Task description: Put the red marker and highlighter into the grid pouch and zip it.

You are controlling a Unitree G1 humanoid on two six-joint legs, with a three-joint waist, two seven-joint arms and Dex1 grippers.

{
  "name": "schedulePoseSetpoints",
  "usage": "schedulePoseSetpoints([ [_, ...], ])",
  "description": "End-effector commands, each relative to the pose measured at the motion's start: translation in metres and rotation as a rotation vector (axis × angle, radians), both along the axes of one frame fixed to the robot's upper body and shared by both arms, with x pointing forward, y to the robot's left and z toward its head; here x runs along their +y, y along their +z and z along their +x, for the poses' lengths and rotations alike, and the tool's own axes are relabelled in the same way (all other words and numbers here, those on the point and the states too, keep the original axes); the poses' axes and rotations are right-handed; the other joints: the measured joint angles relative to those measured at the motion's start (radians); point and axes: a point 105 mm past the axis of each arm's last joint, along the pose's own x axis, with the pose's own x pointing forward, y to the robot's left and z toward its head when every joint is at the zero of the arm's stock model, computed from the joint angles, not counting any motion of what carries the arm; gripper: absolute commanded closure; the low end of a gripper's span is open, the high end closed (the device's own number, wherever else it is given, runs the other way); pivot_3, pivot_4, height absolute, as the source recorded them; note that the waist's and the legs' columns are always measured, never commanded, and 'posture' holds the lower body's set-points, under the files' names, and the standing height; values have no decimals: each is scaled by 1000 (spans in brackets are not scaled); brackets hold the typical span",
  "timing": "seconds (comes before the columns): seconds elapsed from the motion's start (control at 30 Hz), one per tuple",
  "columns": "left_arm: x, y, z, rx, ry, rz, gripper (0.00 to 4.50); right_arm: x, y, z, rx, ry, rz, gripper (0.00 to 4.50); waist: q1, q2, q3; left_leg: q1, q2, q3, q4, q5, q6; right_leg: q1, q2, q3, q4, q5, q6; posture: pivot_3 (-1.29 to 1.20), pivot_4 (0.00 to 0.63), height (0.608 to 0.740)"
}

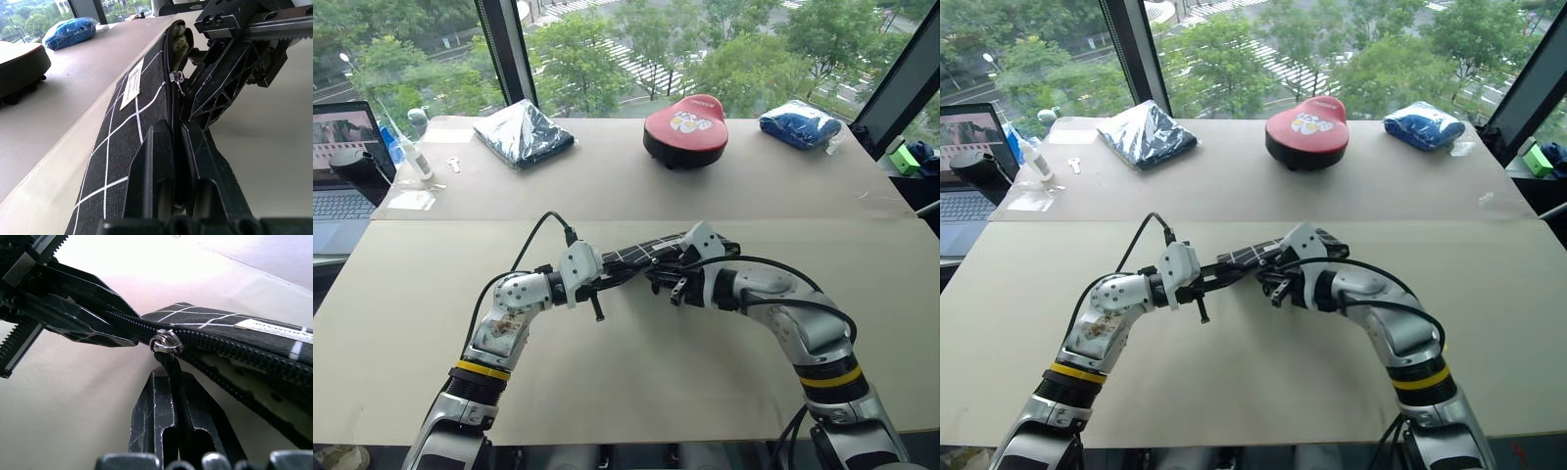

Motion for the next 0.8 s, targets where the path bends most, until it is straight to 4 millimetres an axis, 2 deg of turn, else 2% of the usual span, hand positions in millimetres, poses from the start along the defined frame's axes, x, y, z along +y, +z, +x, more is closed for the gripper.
schedulePoseSetpoints([
  [0.03, -2, 12, -1, -54, -10, -15, 4500, -14, 13, -3, -43, -16, -14, 4398, 1, 0, 0, 0, 0, 0, 0, 0, 0, 0, 0, 0, 0, 0, 0, 0, 150, 740],
  [0.1, -2, 13, -1, -55, -8, -16, 4500, -30, 8, -4, -27, -39, -64, 4398, 3, 0, 0, 0, 0, 0, 0, 0, 0, 0, 0, 0, 0, 0, 0, 0, 150, 740],
  [0.27, -1, 12, -1, -51, -6, -16, 4500, -86, 12, -5, -35, -134, -150, 4398, 4, 0, 0, 0, 0, 0, 0, -2, 4, 1, -1, 0, -1, 0, 0, 0, 150, 740],
  [0.4, -1, 12, 0, -49, -4, -16, 4500, -120, 15, -4, -34, -202, -213, 4398, 2, 0, 0, 0, 0, 0, 0, -2, 4, 1, -1, 0, -1, 0, 0, 0, 150, 740],
  [0.53, -1, 12, 0, -49, -5, -18, 4500, -136, 17, -7, -31, -220, -240, 4398, 1, 0, 0, 0, 1, 0, 0, -2, 4, 1, 0, 0, -1, 0, 0, 0, 150, 740],
  [0.8, -1, 12, 0, -47, -3, -21, 4500, -155, 14, -5, -21, -275, -260, 4398, 3, 0, 0, 0, 1, 0, 0, -3, 4, 1, -1, 1, -1, 0, 0, 0, 150, 740],
])
